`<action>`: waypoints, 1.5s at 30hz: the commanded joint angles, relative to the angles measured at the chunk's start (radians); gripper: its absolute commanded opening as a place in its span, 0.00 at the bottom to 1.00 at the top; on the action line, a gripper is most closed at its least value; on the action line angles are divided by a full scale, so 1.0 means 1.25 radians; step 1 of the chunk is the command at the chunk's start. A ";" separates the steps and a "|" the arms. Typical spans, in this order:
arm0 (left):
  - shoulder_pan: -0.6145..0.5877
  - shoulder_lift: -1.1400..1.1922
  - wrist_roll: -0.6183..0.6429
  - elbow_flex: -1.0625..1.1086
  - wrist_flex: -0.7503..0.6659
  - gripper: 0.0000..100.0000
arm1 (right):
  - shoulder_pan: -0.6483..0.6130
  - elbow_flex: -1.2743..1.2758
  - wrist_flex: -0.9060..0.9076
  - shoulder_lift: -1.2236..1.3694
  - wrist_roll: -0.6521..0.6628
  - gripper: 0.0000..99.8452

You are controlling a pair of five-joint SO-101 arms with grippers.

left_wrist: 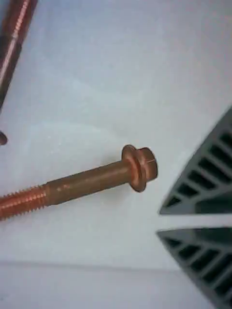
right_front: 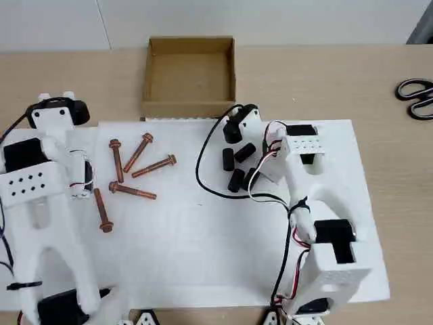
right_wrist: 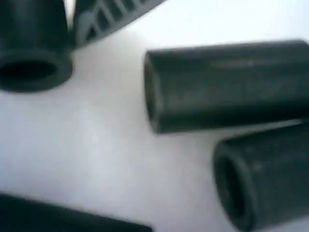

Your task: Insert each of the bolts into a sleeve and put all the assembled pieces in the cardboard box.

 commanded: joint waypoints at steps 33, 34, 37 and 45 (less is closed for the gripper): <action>-0.005 -0.007 0.005 -0.028 0.007 0.01 | 0.061 -0.309 0.348 0.101 -0.400 0.01; -0.005 -0.007 0.014 -0.028 0.007 0.01 | 0.062 -0.317 0.357 0.101 -0.411 0.01; -0.004 -0.007 0.031 -0.028 0.007 0.01 | 0.063 -0.325 0.361 0.101 -0.417 0.01; -0.001 -0.007 0.026 -0.029 0.007 0.01 | 0.060 -0.401 0.450 0.031 -0.419 0.01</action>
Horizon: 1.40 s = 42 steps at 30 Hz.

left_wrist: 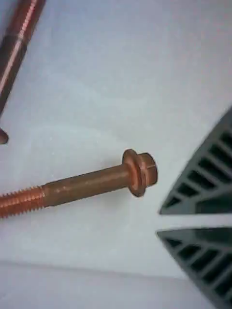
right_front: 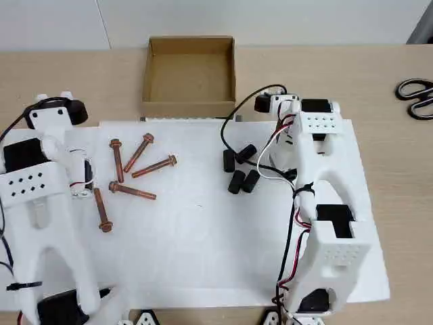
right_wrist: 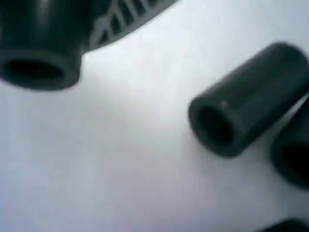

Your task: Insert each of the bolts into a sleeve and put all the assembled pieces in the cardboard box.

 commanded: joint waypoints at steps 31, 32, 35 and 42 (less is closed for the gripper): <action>0.137 0.443 0.043 -0.458 0.036 0.09 | 0.161 0.178 0.107 -0.304 -0.006 0.01; 0.136 0.460 0.047 -0.481 0.036 0.10 | 0.161 0.191 0.106 -0.304 -0.006 0.01; 0.136 0.520 0.053 -0.538 0.036 0.12 | 0.161 0.227 0.090 -0.304 -0.005 0.01; 0.135 0.647 0.065 -0.663 0.033 0.13 | 0.159 0.243 0.080 -0.304 -0.006 0.01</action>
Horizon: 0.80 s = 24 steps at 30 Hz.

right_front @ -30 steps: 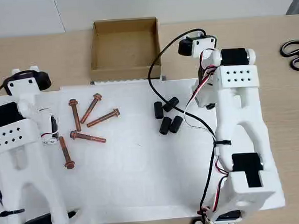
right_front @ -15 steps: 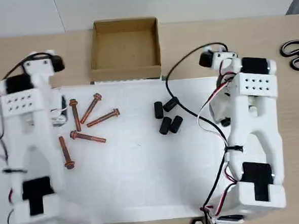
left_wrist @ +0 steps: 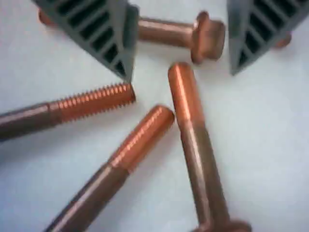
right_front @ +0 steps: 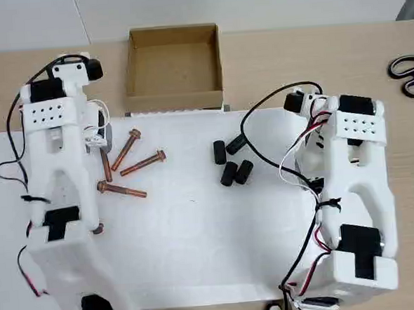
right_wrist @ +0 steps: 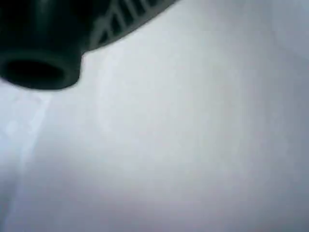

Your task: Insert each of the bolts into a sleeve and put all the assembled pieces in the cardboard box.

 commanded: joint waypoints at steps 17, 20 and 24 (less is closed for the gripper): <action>-0.006 0.253 0.042 -0.260 -0.009 0.13 | 0.008 -0.002 -0.007 -0.041 -0.002 0.01; -0.006 0.284 0.042 -0.268 -0.011 0.13 | 0.008 -0.002 -0.007 -0.041 -0.002 0.01; -0.006 0.315 0.042 -0.288 -0.011 0.13 | 0.008 -0.002 -0.003 -0.041 -0.002 0.01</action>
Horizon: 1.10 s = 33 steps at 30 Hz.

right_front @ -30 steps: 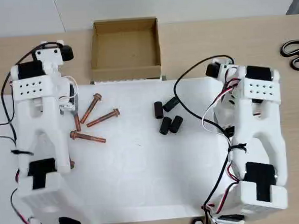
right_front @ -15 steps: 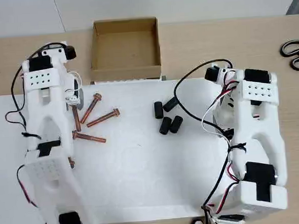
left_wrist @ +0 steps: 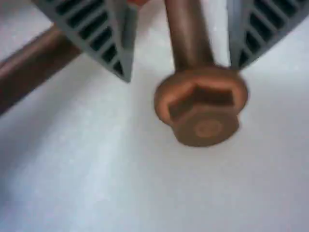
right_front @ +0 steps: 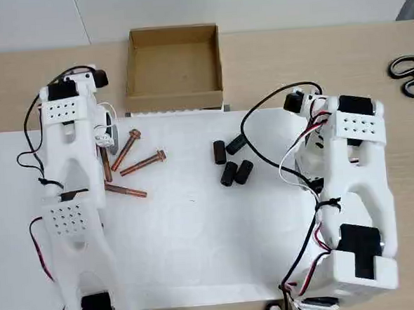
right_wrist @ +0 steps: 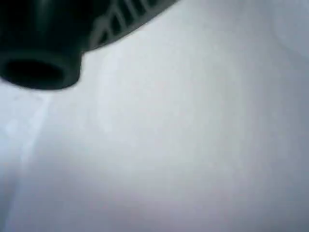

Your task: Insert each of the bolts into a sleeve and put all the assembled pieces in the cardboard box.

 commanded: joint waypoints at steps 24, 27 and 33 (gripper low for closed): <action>-0.038 0.099 0.002 -0.100 0.004 0.00 | 0.003 -0.007 0.002 -0.047 -0.002 0.01; -0.036 0.098 0.004 -0.174 0.020 0.00 | 0.003 -0.009 0.023 -0.096 -0.001 0.01; -0.002 -0.092 0.005 -0.133 0.021 0.00 | -0.048 -0.007 0.074 -0.263 -0.001 0.01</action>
